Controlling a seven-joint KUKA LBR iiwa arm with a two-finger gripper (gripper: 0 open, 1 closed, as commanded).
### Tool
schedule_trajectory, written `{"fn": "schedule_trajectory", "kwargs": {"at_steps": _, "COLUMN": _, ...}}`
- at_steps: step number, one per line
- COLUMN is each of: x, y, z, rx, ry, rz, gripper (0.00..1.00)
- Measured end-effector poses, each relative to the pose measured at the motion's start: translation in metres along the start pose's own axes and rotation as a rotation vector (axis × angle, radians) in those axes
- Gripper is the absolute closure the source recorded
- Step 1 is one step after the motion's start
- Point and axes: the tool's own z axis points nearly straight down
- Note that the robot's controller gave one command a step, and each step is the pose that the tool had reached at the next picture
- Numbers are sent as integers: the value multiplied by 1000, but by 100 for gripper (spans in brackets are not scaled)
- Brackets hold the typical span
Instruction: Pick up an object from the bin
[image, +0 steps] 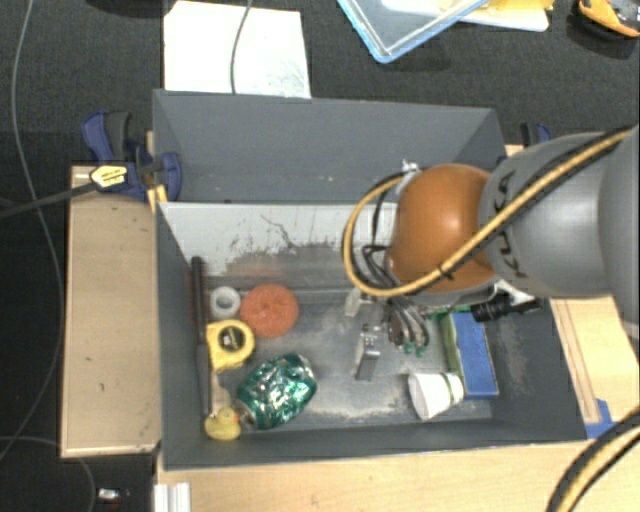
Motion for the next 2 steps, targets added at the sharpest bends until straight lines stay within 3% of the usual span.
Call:
{"fn": "schedule_trajectory", "kwargs": {"at_steps": 1, "x": -2, "y": 47, "z": 28, "rx": 0, "ry": -2, "rz": 87, "gripper": 0}}
{"fn": "schedule_trajectory", "kwargs": {"at_steps": 2, "x": 14, "y": 73, "z": 46, "rx": 2, "ry": 0, "rz": -185, "gripper": 0}}
